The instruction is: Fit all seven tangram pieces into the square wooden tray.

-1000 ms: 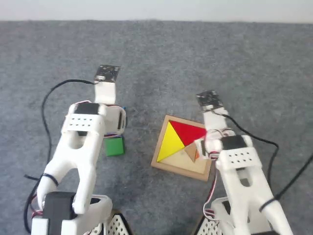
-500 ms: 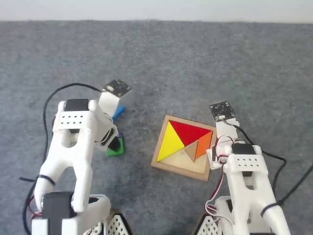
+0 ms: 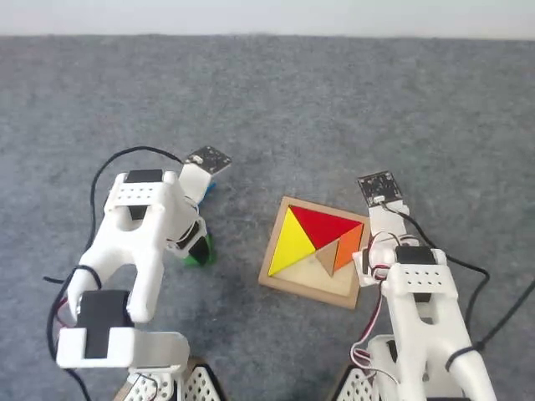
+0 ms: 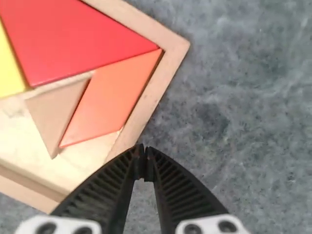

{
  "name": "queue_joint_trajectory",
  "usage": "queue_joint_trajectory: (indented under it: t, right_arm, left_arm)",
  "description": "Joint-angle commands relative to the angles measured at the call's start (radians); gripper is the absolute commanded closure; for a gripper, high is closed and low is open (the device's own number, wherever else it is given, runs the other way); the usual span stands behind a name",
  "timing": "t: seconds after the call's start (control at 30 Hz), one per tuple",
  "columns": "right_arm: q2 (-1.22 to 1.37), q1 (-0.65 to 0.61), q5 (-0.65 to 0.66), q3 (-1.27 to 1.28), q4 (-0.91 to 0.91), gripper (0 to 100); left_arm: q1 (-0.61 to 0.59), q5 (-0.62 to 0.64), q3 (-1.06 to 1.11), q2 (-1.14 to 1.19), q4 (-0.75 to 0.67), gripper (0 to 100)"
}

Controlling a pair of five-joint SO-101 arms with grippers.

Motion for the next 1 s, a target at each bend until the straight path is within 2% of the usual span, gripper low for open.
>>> queue_joint_trajectory:
  t: [0.0, 0.3, 0.53, 0.77, 0.97]
  right_arm:
    - [-0.025, 0.018, 0.009, -0.005, -0.016, 98.8]
    - [-0.025, 0.018, 0.008, -0.003, -0.016, 98.8]
    - [-0.025, 0.018, 0.008, -0.003, -0.016, 98.8]
    - [-0.025, 0.018, 0.008, -0.002, -0.016, 98.8]
    - [-0.025, 0.016, 0.008, 0.012, -0.039, 98.8]
  left_arm:
    - [0.029, -0.057, -0.038, 0.026, -0.014, 78]
    - [0.153, -0.066, -0.038, 0.166, -0.074, 78]
    - [0.210, -0.100, -0.039, 0.187, -0.028, 78]
    - [0.235, 0.009, -0.062, 0.181, 0.002, 78]
    - [0.244, 0.104, -0.133, 0.178, 0.002, 89]
